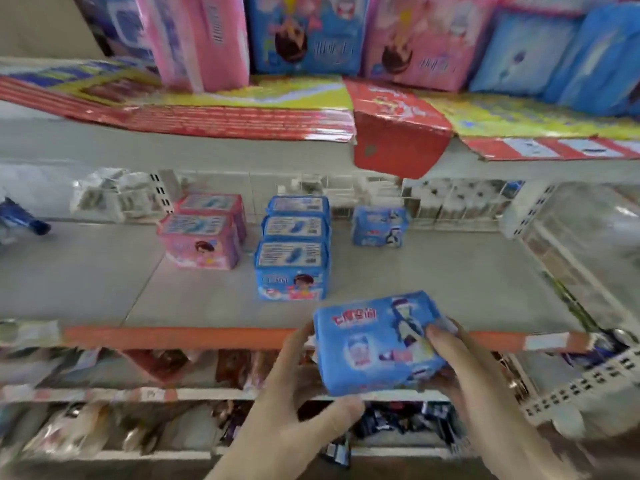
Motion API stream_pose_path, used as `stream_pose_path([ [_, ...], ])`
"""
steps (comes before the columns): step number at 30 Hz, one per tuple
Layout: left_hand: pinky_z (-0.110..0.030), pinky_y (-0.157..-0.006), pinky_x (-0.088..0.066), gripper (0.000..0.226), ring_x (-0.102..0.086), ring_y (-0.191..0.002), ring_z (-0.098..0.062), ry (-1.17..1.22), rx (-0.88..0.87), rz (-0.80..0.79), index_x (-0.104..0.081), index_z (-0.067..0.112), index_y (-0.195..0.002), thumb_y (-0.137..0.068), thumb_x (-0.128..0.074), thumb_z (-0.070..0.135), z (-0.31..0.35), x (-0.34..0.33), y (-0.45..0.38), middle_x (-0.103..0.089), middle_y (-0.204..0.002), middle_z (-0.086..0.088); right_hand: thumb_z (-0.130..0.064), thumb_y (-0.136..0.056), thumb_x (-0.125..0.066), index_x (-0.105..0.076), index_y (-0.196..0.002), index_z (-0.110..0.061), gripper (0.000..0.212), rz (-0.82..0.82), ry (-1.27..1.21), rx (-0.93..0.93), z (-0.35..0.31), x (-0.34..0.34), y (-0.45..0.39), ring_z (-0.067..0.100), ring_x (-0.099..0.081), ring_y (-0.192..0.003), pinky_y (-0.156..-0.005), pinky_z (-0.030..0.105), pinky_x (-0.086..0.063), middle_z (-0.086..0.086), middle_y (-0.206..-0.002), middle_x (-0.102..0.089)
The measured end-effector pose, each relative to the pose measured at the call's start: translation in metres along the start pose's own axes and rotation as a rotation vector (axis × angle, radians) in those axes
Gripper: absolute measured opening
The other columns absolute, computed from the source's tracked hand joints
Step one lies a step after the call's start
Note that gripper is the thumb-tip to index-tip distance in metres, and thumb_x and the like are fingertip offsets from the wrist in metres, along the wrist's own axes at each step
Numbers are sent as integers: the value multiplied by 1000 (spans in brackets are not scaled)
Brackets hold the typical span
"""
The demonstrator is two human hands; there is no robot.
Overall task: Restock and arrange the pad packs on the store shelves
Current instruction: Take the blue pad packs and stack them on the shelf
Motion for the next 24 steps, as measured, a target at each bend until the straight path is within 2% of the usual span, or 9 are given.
stream_pose_path([
  [2, -34, -92, -54, 77, -71, -107, -17, 13, 41, 35, -55, 28, -132, -64, -83, 50, 1, 12, -4, -76, -108, 7, -99, -36, -60, -71, -113, -42, 96, -8, 49, -97, 6, -8, 0, 26, -68, -104, -91, 48, -54, 2, -114, -73],
  [3, -37, -90, -57, 65, -72, -105, -20, 18, 49, 63, -61, 21, -125, -71, -79, 51, 6, 16, -6, -76, -107, 4, -102, -37, -52, -73, -111, -37, 100, -19, 48, -163, 7, -13, 3, 28, -70, -100, -86, 46, -57, 7, -112, -73],
  [5, -44, -85, -60, 47, -74, -98, -23, 25, 96, 104, -69, 18, -111, -82, -71, 55, 5, 26, -12, -78, -103, -2, -103, -40, -48, -78, -94, -20, 104, -38, 61, -260, 9, -20, 5, 29, -68, -67, -59, 35, -57, 19, -86, -73],
  [8, -40, -67, -63, 45, -75, -76, -22, -54, 143, 90, -68, 15, -100, -76, -60, 52, 5, 36, -16, -78, -88, -5, -85, -66, -48, -67, -93, -9, 83, -70, 271, -237, 12, -26, 6, 26, -62, -56, -56, 33, -50, 16, -69, -70],
  [11, -32, -54, -58, 53, -69, -60, -24, -104, 161, 67, -66, 8, -94, -75, -56, 57, 9, 41, -18, -75, -79, -11, -78, -72, -46, -62, -98, -11, 74, -91, 374, -236, 17, -28, 9, 24, -61, -59, -59, 31, -48, 12, -69, -71],
  [16, -39, -61, -60, 63, -68, -60, -25, -153, 157, 14, -67, 6, -96, -76, -56, 64, 2, 43, -30, -75, -78, -8, -78, -74, -43, -62, -95, -10, 74, -97, 406, -229, 19, -23, 5, 22, -57, -55, -58, 32, -44, 20, -71, -69],
  [19, -40, -69, -61, 67, -70, -65, -24, -151, 146, -56, -70, 16, -107, -77, -63, 75, -3, 38, -36, -76, -91, -3, -77, -80, -40, -56, -81, -9, 70, -96, 473, -206, 18, -11, -1, 17, -44, -44, -51, 24, -38, 10, -52, -54],
  [21, -41, -70, -60, 72, -70, -66, -24, -149, 145, -69, -70, 18, -109, -65, -63, 75, -7, 32, -39, -76, -94, -3, -83, -80, -38, -57, -88, 0, 86, -107, 532, -191, 22, 0, -8, 15, -41, -43, -52, 23, -35, 11, -54, -48],
  [24, -39, -66, -58, 75, -70, -66, -25, -147, 156, -39, -70, 17, -107, -60, -64, 74, -10, 21, -46, -76, -93, -4, -97, -69, -32, -61, -107, -5, 105, -134, 580, -171, 29, 17, -19, 18, -60, -65, -72, 30, -47, 14, -76, -64],
])
Point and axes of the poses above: each hand's wrist, its own y-axis away from the middle knuckle, its own x-axis out of the back of the hand, z = x × y, the point moved 3 cm from there along -y, towards the middle knuckle
